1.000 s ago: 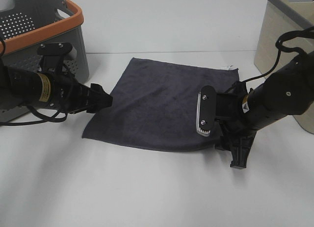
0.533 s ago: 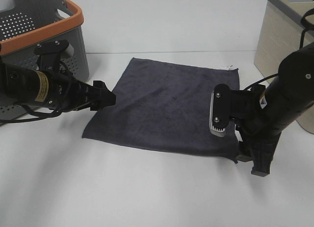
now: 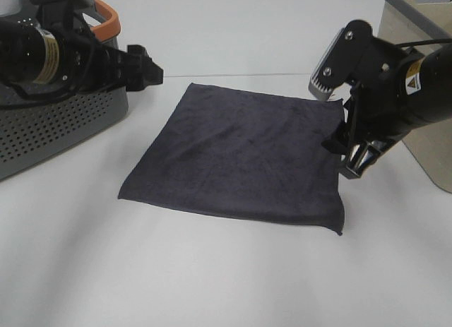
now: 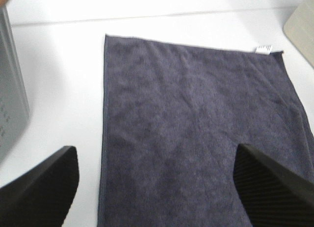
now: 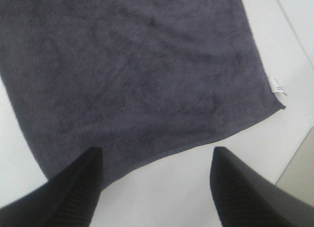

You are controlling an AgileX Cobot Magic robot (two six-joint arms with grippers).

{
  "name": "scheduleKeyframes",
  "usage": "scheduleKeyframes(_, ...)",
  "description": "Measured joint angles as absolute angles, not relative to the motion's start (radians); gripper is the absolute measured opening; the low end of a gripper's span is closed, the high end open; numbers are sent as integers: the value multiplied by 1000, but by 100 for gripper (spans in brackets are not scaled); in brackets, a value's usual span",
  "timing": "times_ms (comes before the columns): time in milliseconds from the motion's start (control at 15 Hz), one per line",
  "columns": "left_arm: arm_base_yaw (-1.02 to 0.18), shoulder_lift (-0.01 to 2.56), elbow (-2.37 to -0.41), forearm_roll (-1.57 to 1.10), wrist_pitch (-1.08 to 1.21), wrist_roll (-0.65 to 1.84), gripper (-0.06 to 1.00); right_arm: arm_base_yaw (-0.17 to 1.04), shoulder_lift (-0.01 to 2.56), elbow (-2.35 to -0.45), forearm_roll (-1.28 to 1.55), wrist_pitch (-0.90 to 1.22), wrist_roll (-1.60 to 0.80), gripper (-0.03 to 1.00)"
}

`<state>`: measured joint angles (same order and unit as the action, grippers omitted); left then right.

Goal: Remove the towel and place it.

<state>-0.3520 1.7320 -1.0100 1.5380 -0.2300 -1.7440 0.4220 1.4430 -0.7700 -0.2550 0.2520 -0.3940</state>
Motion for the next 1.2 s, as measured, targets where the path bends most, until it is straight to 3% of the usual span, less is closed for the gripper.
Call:
scheduleKeyframes(333,-316,1681,-1171,1732,-182,-1932,79,422,1427,-1008,-447,436,-48,63)
scheduleKeyframes(667,-231,1644,-1287,1730,84,-1856,78,422,1427,-1224,-738,603,281,63)
scheduleKeyframes(800,-195,1619,-1307,1530,232,-1606,76,422,1427,-1239,-794,606,366,63)
scheduleKeyframes(867,-176,1617,-1339,1338,279,-1362,76,414,1427,-1243,-801,602,410,63)
scheduleKeyframes(1067,-86,1636,-1512,511,422,-531,76,316,1462,-1328,-727,599,506,63)
scheduleKeyframes(1200,2,1678,-1659,89,592,-116,76,227,1503,-1435,-527,624,383,63)
